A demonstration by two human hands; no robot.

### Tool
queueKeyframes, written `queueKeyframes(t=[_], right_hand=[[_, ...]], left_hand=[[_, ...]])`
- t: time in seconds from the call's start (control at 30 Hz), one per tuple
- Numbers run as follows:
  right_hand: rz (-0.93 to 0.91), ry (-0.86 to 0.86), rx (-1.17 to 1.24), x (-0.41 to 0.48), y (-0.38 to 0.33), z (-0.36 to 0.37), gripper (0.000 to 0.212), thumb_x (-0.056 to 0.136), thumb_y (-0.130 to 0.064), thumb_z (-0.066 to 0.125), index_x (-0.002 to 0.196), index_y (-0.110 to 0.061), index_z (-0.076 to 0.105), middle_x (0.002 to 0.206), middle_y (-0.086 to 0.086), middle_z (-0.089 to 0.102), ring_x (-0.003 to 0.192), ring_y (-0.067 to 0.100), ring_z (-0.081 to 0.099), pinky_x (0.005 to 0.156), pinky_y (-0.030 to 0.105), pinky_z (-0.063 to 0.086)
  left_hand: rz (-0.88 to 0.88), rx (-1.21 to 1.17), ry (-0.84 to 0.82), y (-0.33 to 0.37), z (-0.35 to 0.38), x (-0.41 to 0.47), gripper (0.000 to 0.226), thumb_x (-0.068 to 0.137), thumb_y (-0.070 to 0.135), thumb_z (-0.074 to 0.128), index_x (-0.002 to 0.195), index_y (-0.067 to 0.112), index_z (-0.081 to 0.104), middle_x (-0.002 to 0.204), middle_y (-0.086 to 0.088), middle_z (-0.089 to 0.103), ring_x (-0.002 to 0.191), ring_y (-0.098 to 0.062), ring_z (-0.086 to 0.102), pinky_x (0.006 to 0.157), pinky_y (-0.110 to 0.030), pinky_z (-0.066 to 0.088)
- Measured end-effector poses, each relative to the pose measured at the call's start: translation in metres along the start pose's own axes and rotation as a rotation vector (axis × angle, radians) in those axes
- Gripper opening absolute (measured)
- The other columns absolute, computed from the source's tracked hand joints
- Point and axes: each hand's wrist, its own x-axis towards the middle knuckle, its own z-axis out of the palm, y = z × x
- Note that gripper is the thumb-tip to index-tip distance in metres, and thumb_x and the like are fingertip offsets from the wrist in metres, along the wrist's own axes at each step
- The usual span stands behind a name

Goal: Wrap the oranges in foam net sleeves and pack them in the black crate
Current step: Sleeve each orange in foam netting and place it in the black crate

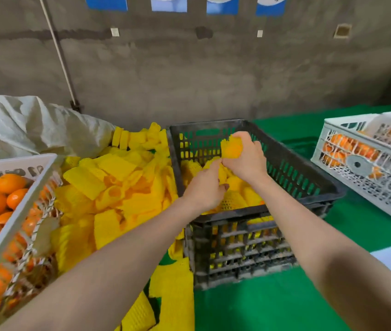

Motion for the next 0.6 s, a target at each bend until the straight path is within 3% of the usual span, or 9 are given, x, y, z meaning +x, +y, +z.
queueKeyframes(t=[0.1, 0.27, 0.4, 0.5, 0.6], right_hand=[[0.084, -0.114, -0.282, 0.030, 0.027, -0.004, 0.059, 0.077, -0.027, 0.069, 0.126, -0.026, 0.038, 0.128, 0.017, 0.038, 0.113, 0.044, 0.045, 0.090, 0.042, 0.041], [0.144, -0.241, -0.537, 0.054, 0.061, 0.005, 0.054, 0.085, -0.021, 0.062, 0.131, -0.015, 0.034, 0.133, 0.021, 0.030, 0.118, 0.040, 0.039, 0.094, 0.044, 0.039], [0.173, -0.466, -0.542, 0.057, 0.070, 0.015, 0.066, 0.088, -0.029, 0.061, 0.143, -0.017, 0.025, 0.142, 0.020, 0.026, 0.125, 0.038, 0.041, 0.097, 0.045, 0.039], [0.166, -0.543, -0.594, 0.056, 0.070, 0.016, 0.072, 0.092, -0.033, 0.056, 0.149, -0.020, 0.013, 0.154, 0.021, 0.008, 0.137, 0.043, 0.023, 0.106, 0.050, 0.031], [0.165, -0.520, -0.630, 0.052, 0.069, 0.017, 0.068, 0.094, -0.035, 0.051, 0.149, -0.025, 0.013, 0.155, 0.017, -0.014, 0.140, 0.049, -0.002, 0.109, 0.061, 0.017]], left_hand=[[0.054, 0.273, -0.169, -0.003, 0.011, 0.007, 0.048, 0.090, 0.028, 0.059, 0.134, 0.015, 0.044, 0.111, -0.015, 0.063, 0.104, -0.035, 0.059, 0.070, -0.036, 0.045], [0.042, 0.253, -0.166, -0.010, 0.014, 0.005, 0.045, 0.091, 0.040, 0.058, 0.129, 0.015, 0.054, 0.108, -0.008, 0.068, 0.100, -0.025, 0.062, 0.068, -0.030, 0.043], [0.019, 0.244, -0.156, -0.012, 0.014, 0.005, 0.041, 0.091, 0.042, 0.057, 0.123, 0.016, 0.059, 0.105, -0.006, 0.069, 0.096, -0.024, 0.062, 0.070, -0.032, 0.047], [0.013, 0.231, -0.136, -0.011, 0.013, 0.002, 0.038, 0.091, 0.041, 0.058, 0.121, 0.016, 0.060, 0.106, -0.004, 0.068, 0.096, -0.022, 0.061, 0.067, -0.029, 0.043], [0.014, 0.226, -0.084, -0.010, 0.011, -0.001, 0.036, 0.092, 0.040, 0.057, 0.120, 0.017, 0.061, 0.108, -0.004, 0.068, 0.099, -0.022, 0.061, 0.070, -0.029, 0.044]])
